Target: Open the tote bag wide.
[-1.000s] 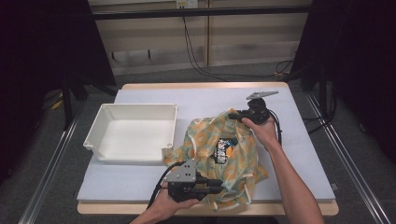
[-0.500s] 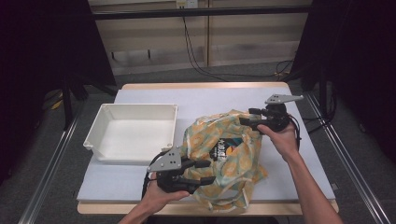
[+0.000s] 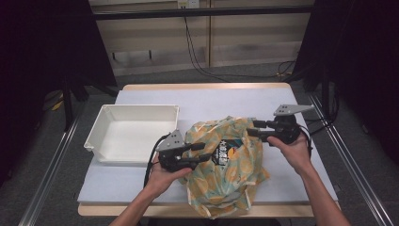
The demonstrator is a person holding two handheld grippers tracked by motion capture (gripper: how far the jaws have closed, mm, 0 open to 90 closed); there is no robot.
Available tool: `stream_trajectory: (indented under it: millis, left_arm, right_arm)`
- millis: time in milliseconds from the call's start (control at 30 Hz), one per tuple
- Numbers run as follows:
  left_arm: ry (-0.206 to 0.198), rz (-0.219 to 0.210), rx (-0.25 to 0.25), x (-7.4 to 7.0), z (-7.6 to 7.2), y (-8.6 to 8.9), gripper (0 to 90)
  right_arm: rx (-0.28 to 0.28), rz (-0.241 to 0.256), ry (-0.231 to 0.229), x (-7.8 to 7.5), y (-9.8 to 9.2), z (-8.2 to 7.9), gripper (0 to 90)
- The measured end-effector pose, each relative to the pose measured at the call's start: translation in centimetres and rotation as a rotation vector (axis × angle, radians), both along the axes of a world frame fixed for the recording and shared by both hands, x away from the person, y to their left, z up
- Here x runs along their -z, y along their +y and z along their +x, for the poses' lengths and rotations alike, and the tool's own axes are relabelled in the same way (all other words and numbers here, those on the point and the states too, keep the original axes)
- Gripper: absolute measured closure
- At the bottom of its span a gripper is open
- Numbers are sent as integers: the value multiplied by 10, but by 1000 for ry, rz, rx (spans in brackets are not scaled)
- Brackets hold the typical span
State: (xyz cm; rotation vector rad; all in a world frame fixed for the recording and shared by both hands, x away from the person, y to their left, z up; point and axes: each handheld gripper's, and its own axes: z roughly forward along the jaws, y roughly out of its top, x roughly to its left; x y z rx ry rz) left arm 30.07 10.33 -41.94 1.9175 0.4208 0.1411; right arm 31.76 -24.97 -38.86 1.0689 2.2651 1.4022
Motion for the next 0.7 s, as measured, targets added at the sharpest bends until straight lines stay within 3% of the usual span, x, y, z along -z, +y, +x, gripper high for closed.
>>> stream_trajectory:
  millis: [67,133,267,367,433,500,533,633,700]
  left_arm:
    - [7,30,-6,6,2,-2,515]
    - [0,66,-11,13,2,-5,460]
    - [-21,95,-1,16,2,-7,403]
    - [-11,111,21,21,2,-8,361]
    - [9,100,18,26,4,-7,362]
    - [0,121,6,28,7,-4,415]
    - [4,109,-10,28,8,-2,472]
    - [9,82,-21,25,11,6,685]
    - [15,43,-9,21,13,12,790]
  right_arm:
    - [-10,9,8,5,8,-7,503]
    - [-19,-20,14,13,17,-11,431]
    - [-5,-65,27,30,26,-10,372]
    - [-4,-71,40,41,27,-7,357]
    - [1,-82,47,47,29,-7,356]
    - [7,-108,52,50,29,-5,366]
    - [6,-95,55,51,29,-4,382]
    - [14,-111,64,55,30,-4,497]
    - [-6,-118,71,58,29,-5,645]
